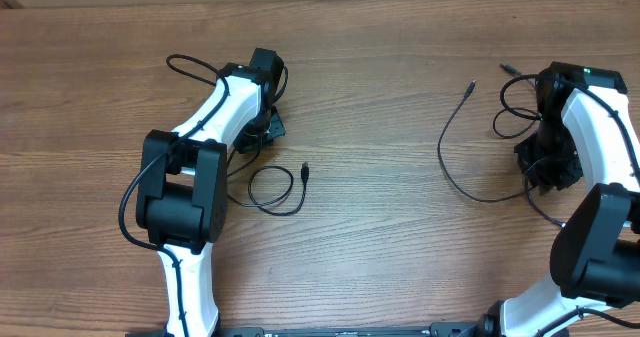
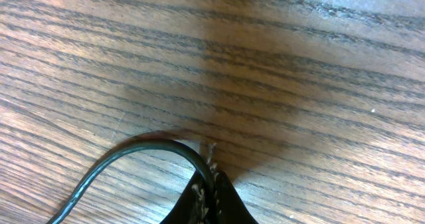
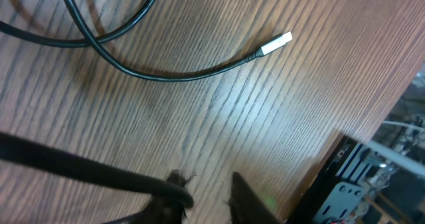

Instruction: Untangle cables

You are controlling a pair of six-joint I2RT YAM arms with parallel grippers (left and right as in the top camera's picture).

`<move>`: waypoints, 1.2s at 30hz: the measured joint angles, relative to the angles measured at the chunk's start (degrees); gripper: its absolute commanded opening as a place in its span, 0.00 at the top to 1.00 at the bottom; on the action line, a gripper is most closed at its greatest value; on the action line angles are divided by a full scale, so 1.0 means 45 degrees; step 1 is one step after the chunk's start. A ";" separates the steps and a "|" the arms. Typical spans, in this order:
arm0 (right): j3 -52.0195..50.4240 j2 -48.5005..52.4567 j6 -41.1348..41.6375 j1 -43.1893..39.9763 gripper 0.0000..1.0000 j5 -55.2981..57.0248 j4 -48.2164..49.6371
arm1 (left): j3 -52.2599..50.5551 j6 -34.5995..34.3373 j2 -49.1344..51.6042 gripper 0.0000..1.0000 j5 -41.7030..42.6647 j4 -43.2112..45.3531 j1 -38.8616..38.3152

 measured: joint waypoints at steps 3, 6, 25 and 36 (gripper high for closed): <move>0.0000 0.0000 0.0034 0.0000 0.03 0.0019 0.0010 | 0.0000 0.0000 0.0000 0.94 0.0000 0.0000 0.0000; 0.0000 0.0000 0.0015 0.0000 0.00 0.0049 0.0039 | 0.0000 0.0000 0.0000 0.94 0.0000 0.0000 0.0000; 0.0000 0.0000 -0.0257 0.0005 0.00 0.0034 0.3249 | 0.0000 0.0000 0.0000 0.92 -0.0049 0.0053 0.0000; -0.0015 0.0000 -0.2186 0.0010 0.00 -0.2730 0.5168 | 0.0000 0.0000 0.0000 0.92 -0.0053 0.0053 0.0000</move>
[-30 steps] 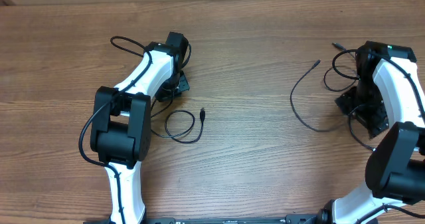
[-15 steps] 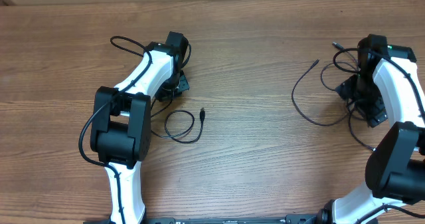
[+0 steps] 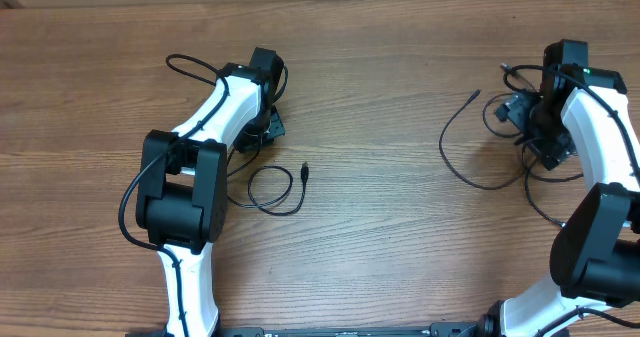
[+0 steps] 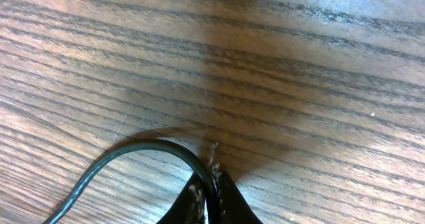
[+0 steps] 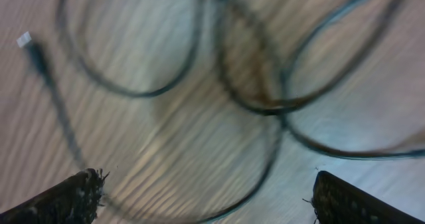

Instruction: Untangle cables

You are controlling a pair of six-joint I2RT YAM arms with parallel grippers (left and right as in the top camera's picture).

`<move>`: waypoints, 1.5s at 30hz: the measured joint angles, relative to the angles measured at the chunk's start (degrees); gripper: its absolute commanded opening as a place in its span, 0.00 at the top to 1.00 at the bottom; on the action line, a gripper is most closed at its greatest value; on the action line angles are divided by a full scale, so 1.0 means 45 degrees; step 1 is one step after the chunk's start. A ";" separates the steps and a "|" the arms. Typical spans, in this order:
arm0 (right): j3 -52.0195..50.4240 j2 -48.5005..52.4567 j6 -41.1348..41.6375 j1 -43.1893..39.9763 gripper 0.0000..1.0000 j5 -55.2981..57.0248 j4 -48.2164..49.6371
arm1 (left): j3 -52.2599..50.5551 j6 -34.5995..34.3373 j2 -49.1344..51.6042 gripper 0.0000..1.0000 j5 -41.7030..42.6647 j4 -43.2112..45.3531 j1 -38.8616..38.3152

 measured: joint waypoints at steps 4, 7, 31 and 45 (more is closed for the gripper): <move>0.0000 0.0000 -0.0588 0.0058 0.00 -0.1171 0.0131 | 0.0000 0.0000 0.0000 0.91 0.0000 0.0000 0.0000; 0.0000 0.0000 -0.0801 0.0165 0.00 -0.1593 0.0146 | 0.0000 0.0000 0.0000 0.91 0.0000 0.0000 0.0000; 0.0000 0.0000 -0.2249 0.2589 0.00 -0.2327 0.0704 | 0.0000 0.0000 0.0000 0.91 -0.0034 -0.0005 0.0000; 0.0000 0.0000 -0.2438 0.3619 0.00 -0.2327 0.0690 | 0.0000 0.0000 0.0000 0.90 -0.0044 0.0005 0.0000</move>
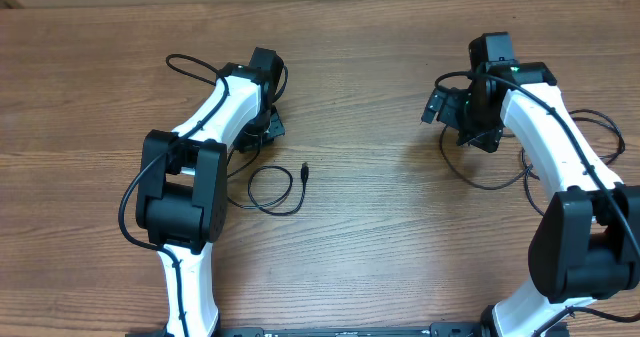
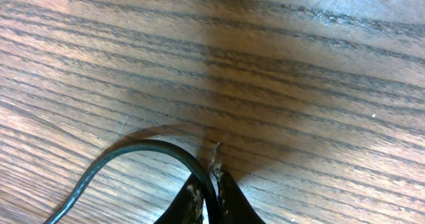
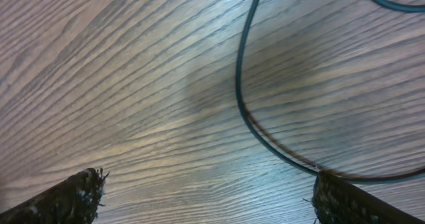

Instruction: Untangle cables

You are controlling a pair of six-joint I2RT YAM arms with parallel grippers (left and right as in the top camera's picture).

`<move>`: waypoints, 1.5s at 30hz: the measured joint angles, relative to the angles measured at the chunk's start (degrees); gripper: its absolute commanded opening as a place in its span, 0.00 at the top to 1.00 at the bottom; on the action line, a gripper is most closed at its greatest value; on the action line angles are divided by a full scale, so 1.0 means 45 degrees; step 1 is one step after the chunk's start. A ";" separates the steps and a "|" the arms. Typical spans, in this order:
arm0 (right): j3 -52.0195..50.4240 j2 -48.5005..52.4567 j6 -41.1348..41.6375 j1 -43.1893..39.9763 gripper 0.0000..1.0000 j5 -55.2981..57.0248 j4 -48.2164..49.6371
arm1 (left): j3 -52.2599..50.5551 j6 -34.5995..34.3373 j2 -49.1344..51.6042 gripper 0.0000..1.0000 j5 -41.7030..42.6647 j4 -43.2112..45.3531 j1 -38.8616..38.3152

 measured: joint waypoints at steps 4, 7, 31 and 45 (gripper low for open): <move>0.0000 0.0000 -0.0010 0.0345 0.00 -0.0005 0.0010 | 0.0000 0.0000 -0.0005 0.90 0.0000 0.0000 0.0000; 0.0000 0.0000 -0.0034 0.0670 0.00 -0.0005 0.0063 | 0.0000 0.0000 0.0000 0.90 0.0000 0.0000 0.0000; -0.3045 0.0000 0.0947 0.2395 0.00 -0.0971 0.4503 | -0.0010 0.0000 -0.0010 0.91 0.0000 0.0015 0.0000; -0.4376 0.0000 0.2312 0.3186 0.00 -0.2477 0.6227 | -0.0015 0.0000 -0.0015 0.91 0.0000 0.0039 0.0000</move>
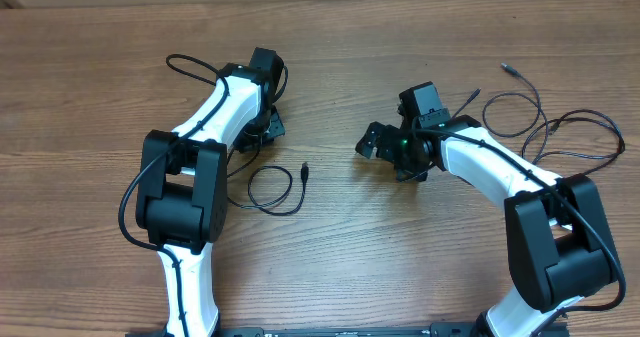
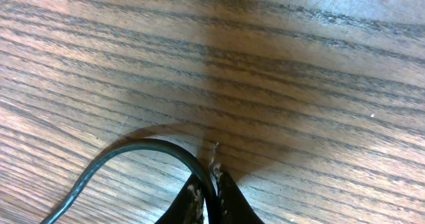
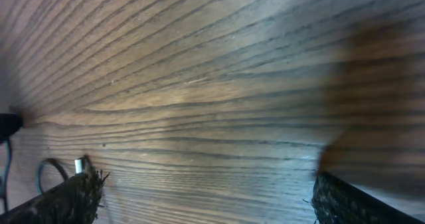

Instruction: Untangle cables

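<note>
One black cable (image 1: 276, 190) lies as a small loop left of centre, its plug (image 1: 304, 169) pointing up; it runs under my left arm to another loop (image 1: 190, 67). My left gripper (image 1: 268, 127) is shut on this cable (image 2: 133, 151), pinched between the fingertips (image 2: 196, 199). A second black cable (image 1: 560, 127) sprawls at the far right, its plug ends (image 1: 472, 95) lying free. My right gripper (image 1: 385, 153) hangs open over bare wood at the table's middle, holding nothing (image 3: 206, 197). Its view shows the first cable's plug (image 3: 80, 164) at the lower left.
The brown wooden table (image 1: 360, 257) carries only the two cables and both arms. My right forearm (image 1: 490, 162) stretches from the right side toward the middle. The table's far edge runs along the top.
My right gripper, still open, has moved left from above the right cable to the table's middle. The right cable now lies spread at the far right. The left gripper has not moved.
My right gripper was low at the right edge with its fingers close around the right cable. Then it was open above that cable's loops, then open further left. Now it is at the middle, apart from the cable. My left gripper stayed shut on its cable throughout.
</note>
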You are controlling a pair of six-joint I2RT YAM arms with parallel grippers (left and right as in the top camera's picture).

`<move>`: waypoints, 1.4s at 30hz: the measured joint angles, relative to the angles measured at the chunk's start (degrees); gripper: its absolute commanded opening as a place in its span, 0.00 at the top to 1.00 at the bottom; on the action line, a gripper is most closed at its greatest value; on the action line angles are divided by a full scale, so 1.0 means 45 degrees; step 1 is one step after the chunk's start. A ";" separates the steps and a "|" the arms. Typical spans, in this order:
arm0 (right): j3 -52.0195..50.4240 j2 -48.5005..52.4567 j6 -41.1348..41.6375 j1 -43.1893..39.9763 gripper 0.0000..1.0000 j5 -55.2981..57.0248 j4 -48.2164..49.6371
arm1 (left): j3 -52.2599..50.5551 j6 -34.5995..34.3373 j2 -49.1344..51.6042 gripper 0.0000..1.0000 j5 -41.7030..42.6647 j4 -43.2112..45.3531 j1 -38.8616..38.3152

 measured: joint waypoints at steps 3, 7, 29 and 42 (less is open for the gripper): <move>-0.0029 0.0000 0.0393 0.0155 0.00 -0.0078 -0.0005 | 0.0000 0.0000 0.0000 0.92 0.0000 0.0049 0.0000; -0.0126 0.0000 0.1093 0.0704 0.03 -0.0170 -0.0005 | 0.0000 0.0000 0.0005 0.92 0.0000 0.0107 0.0000; -0.0335 -0.0005 0.3036 0.2365 0.02 0.1098 0.0665 | -0.0010 0.0000 0.0000 0.85 -0.0034 0.0165 0.0000; -0.0335 -0.0005 0.3050 0.2365 0.00 0.1117 0.0695 | 0.0384 0.0398 0.0068 0.43 -0.0029 -0.0398 0.0136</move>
